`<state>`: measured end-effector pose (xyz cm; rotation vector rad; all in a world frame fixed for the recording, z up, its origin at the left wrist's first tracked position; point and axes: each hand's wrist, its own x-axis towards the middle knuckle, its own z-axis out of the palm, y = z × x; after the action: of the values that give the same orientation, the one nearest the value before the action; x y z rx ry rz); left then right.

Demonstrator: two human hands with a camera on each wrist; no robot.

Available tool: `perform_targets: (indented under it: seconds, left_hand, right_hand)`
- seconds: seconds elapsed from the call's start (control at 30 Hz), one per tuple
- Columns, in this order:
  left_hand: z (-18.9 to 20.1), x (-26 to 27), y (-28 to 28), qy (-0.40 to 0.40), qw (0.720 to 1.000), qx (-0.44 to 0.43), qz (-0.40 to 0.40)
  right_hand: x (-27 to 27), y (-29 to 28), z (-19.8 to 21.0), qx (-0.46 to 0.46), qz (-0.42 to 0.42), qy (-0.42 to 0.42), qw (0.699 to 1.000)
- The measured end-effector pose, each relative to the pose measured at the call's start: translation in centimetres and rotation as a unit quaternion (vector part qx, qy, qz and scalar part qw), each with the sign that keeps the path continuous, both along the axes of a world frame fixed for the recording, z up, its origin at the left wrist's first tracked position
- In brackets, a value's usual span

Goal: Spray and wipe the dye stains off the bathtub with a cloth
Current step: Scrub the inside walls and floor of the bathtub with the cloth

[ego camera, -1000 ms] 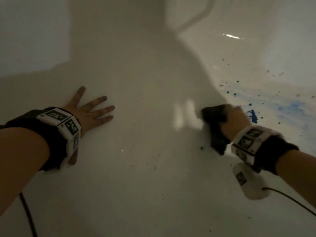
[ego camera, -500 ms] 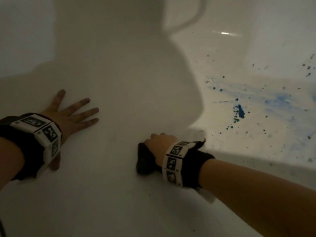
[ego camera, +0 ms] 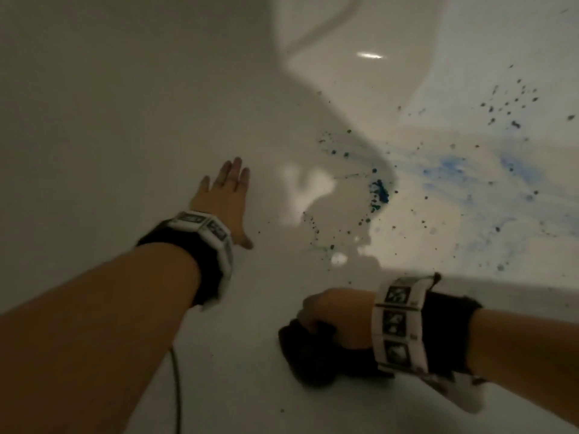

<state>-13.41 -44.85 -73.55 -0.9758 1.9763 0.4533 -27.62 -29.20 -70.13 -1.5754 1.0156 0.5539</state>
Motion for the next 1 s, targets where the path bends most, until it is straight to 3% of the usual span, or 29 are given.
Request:
perform_targets:
  seconds: [0.13, 0.27, 0.33, 0.4, 0.5, 0.6, 0.67, 0.73, 0.87, 0.93, 1.0]
  left_hand:
    - [-2.2, -2.1, 2.1, 0.027, 0.999, 0.014, 0.025]
    - [-2.7, -1.8, 2.1, 0.057, 0.997, 0.031, 0.051]
    - [-2.7, -1.6, 2.3, 0.059, 0.996, 0.041, 0.049]
    - [-2.8, -1.4, 2.2, 0.063, 0.996, 0.036, 0.044]
    - [-2.8, -1.1, 2.0, 0.073, 0.996, 0.04, 0.039]
    - [-2.1, -0.5, 1.1, 0.065, 0.997, 0.03, -0.014]
    - [-1.2, -0.5, 0.4, 0.063, 0.996, 0.02, -0.061]
    - [-0.5, -0.5, -0.3, 0.053, 0.994, 0.014, -0.097]
    - [0.3, -1.4, -1.5, 0.045, 0.992, 0.009, -0.121]
    - [0.5, -1.8, -1.6, 0.065, 0.996, -0.011, -0.068]
    - [0.1, -1.7, -1.2, 0.116, 0.992, -0.031, 0.049]
  right_hand:
    - [-0.9, -0.9, -3.1, -0.09, 0.02, 0.084, 0.992]
    - [-5.6, -4.8, -4.5, -0.221, -0.204, 0.148, 0.942]
    - [-8.6, -6.9, -5.1, -0.263, -0.222, 0.247, 0.906]
    - [-10.3, -8.2, -5.1, -0.24, -0.262, 0.263, 0.897]
    - [-8.7, -7.2, -3.0, -0.221, -0.298, 0.159, 0.915]
    - [-2.9, -3.9, -0.9, -0.162, -0.16, -0.028, 0.973]
    - [1.8, -2.4, -1.4, -0.109, -0.057, -0.054, 0.991]
    - [5.1, -2.9, -3.0, -0.084, -0.028, -0.012, 0.996]
    - [5.1, -7.2, -5.0, -0.172, -0.159, 0.075, 0.969]
    - [1.9, -9.1, -4.8, -0.208, -0.24, 0.114, 0.941]
    - [-1.8, -10.2, -4.5, -0.212, -0.353, 0.156, 0.898]
